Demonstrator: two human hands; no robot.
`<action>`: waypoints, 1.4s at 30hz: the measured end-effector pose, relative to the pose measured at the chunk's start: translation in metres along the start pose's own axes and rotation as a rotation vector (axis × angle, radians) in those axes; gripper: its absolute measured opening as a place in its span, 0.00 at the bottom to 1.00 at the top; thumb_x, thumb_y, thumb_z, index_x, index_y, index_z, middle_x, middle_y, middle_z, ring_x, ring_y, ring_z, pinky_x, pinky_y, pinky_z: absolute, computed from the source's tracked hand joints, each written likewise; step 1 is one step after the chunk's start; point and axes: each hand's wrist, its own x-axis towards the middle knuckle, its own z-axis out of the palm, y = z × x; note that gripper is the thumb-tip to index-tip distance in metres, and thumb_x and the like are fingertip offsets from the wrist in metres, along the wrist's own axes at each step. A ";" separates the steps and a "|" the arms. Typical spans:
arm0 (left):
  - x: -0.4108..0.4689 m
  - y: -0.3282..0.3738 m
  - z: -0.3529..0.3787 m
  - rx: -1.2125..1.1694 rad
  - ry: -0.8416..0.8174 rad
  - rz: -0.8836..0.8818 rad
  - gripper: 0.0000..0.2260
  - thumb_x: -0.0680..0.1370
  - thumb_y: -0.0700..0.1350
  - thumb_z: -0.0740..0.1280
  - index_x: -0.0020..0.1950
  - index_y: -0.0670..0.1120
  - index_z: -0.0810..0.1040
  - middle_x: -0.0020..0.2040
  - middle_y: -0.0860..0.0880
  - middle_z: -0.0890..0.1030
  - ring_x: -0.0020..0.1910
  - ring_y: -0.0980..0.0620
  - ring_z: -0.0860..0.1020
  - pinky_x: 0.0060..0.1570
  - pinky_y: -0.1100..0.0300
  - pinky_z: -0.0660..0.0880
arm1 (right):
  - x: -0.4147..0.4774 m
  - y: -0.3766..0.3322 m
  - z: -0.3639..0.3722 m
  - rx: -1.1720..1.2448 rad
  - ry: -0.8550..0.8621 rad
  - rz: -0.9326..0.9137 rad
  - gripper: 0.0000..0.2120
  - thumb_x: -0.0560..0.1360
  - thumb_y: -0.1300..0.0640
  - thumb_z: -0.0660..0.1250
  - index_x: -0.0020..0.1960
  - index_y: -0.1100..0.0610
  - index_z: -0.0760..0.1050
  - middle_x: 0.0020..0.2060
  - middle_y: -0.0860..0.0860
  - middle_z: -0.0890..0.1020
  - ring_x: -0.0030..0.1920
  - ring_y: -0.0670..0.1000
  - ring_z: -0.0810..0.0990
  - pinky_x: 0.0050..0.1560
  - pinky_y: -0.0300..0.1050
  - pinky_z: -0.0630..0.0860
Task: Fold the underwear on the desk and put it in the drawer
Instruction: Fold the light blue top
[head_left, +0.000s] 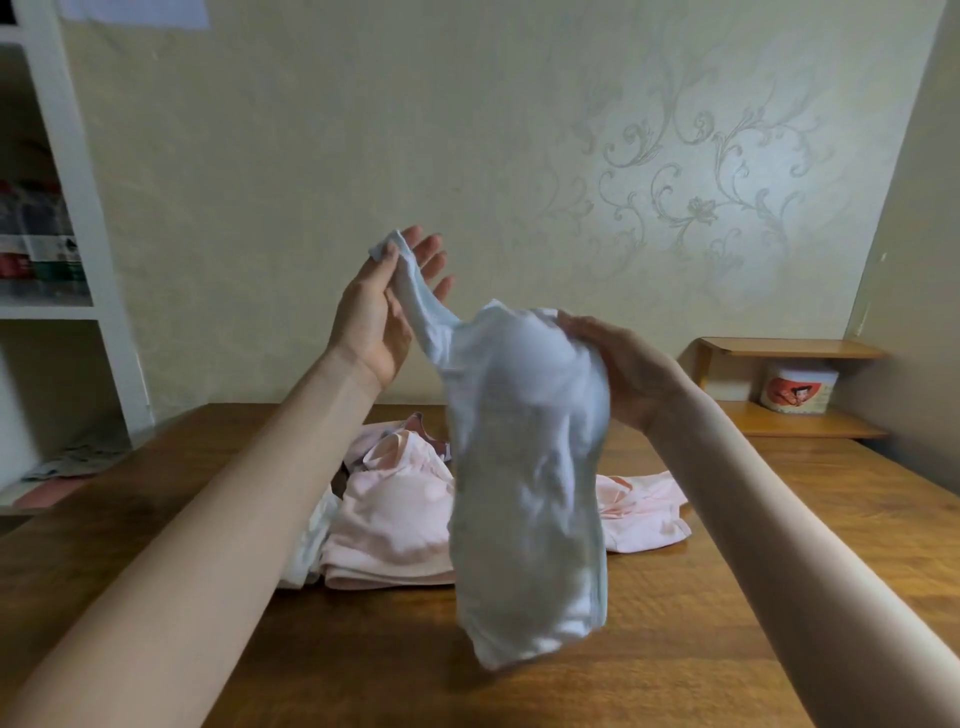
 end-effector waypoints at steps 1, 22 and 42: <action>0.001 -0.003 -0.003 0.013 0.017 -0.019 0.12 0.82 0.45 0.53 0.56 0.45 0.75 0.54 0.49 0.79 0.52 0.55 0.79 0.46 0.61 0.79 | 0.000 0.000 0.002 -0.062 0.033 0.003 0.10 0.72 0.54 0.65 0.49 0.56 0.80 0.36 0.52 0.82 0.32 0.48 0.81 0.33 0.37 0.78; -0.027 -0.042 -0.043 0.276 -0.101 -0.395 0.15 0.72 0.56 0.67 0.52 0.48 0.76 0.55 0.45 0.80 0.51 0.47 0.80 0.46 0.54 0.79 | 0.003 -0.004 -0.016 -0.035 0.170 -0.381 0.19 0.72 0.63 0.68 0.63 0.59 0.76 0.51 0.55 0.83 0.47 0.52 0.82 0.48 0.43 0.79; -0.070 -0.033 -0.046 0.886 -0.612 -0.602 0.15 0.74 0.36 0.68 0.57 0.50 0.77 0.51 0.59 0.83 0.52 0.65 0.79 0.50 0.71 0.74 | -0.004 -0.002 -0.035 0.008 0.061 -0.353 0.18 0.77 0.64 0.59 0.65 0.53 0.72 0.51 0.54 0.82 0.48 0.52 0.82 0.47 0.45 0.81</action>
